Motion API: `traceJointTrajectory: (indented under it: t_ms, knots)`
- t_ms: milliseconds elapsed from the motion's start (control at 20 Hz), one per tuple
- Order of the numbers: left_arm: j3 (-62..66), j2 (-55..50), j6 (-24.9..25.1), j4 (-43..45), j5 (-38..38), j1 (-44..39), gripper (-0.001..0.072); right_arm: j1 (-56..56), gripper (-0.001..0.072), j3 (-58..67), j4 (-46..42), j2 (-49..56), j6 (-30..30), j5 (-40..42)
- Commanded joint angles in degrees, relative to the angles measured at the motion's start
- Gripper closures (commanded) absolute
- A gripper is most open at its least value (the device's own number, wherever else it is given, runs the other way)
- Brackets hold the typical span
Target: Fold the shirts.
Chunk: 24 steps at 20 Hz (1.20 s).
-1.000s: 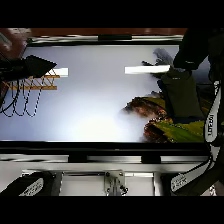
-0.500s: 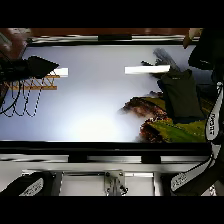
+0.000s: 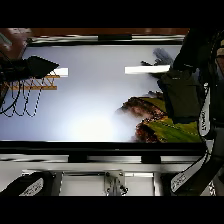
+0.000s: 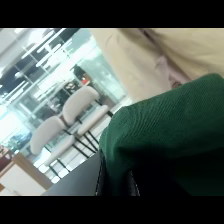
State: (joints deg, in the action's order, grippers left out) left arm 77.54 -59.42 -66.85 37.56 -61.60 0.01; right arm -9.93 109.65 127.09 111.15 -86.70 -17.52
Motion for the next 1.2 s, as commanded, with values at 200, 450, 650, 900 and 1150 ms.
traceJointTrajectory:
  t_ms: [200,450,650,900,1150]
  knots:
    - [-0.02,0.00,-0.09,0.00,-1.31,-0.04,0.0674,0.72,0.0622,0.02,-9.73,-4.37,0.55,24.55]
    - [-0.02,0.00,-0.04,0.00,-5.14,-0.04,0.0674,-1.88,0.0622,0.04,-12.98,-9.77,3.32,47.21]
    - [-0.02,0.00,0.17,0.00,-5.11,-0.04,0.0674,-2.99,0.0622,0.04,-26.67,-14.12,16.92,63.28]
    - [-0.46,0.00,0.15,0.00,-7.08,-0.04,0.0674,-4.83,0.0622,0.04,-30.47,-17.70,24.87,76.17]
    - [-2.69,0.00,0.20,0.04,-11.08,-0.02,0.0673,-4.96,0.0622,0.02,-37.33,-20.09,30.56,91.17]
